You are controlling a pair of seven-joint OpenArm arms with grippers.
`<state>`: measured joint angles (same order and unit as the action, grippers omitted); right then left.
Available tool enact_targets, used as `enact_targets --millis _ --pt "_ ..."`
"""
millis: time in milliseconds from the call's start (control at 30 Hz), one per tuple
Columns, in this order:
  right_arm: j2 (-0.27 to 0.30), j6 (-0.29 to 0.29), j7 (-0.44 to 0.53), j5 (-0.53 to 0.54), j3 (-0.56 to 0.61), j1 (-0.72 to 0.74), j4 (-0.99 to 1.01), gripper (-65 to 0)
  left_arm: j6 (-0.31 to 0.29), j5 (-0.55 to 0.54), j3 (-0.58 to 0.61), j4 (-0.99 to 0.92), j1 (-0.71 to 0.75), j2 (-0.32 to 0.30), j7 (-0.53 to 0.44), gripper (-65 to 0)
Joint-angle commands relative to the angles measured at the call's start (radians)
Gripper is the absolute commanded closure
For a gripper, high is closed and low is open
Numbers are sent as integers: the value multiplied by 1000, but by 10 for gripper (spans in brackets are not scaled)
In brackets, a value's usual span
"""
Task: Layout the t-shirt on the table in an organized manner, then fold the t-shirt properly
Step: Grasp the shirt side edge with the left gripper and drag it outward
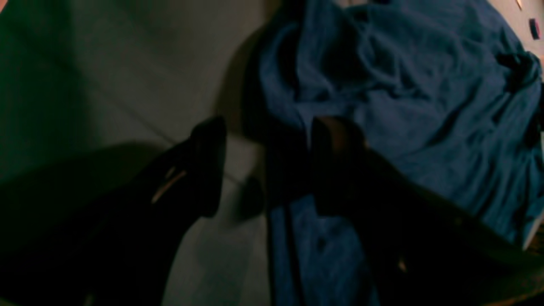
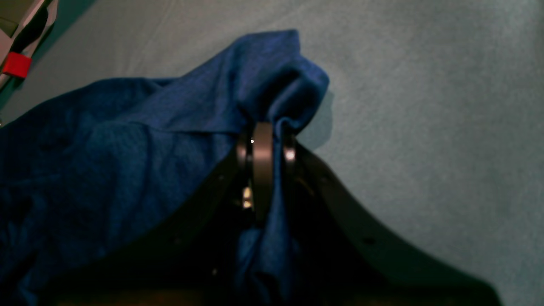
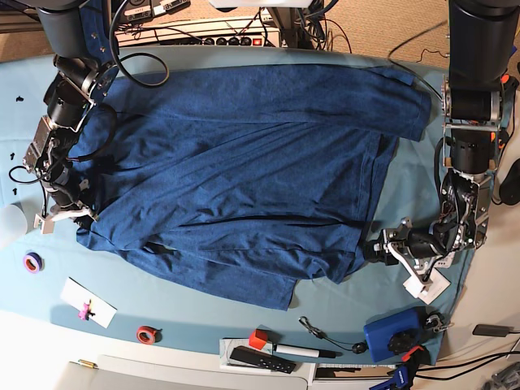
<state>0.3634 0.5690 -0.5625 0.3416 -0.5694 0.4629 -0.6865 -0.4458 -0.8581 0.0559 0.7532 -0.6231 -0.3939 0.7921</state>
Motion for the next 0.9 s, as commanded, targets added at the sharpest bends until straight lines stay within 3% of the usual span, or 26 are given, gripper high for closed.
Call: enact_targets --millis 0,100,233,433,633,700,867 --pt "17 3 -7 2 -1 19 -12 0 -12 -18 -7 15 -34 -11 -24 -325" --pt "17 3 -7 1 -1 19 -12 0 -8 -7 -7 15 -34 -1 -39 -325" --pt "16 3 -7 2 -1 19 -12 0 30 93 -7 14 -34 36 -81 -325" --pt "17 3 -14 1 -1 18 -12 0 30 109 -7 14 -40 85 -100 -325" --pt "16 3 -17 2 -1 19 -12 0 40 274 -7 12 -39 128 -122 -324" --pt "16 3 -17 2 -1 19 -12 0 64 280 -6 12 -39 124 -133 -324" --pt "17 3 -17 2 -1 19 -12 0 52 260 -6 12 -39 123 -122 -324"
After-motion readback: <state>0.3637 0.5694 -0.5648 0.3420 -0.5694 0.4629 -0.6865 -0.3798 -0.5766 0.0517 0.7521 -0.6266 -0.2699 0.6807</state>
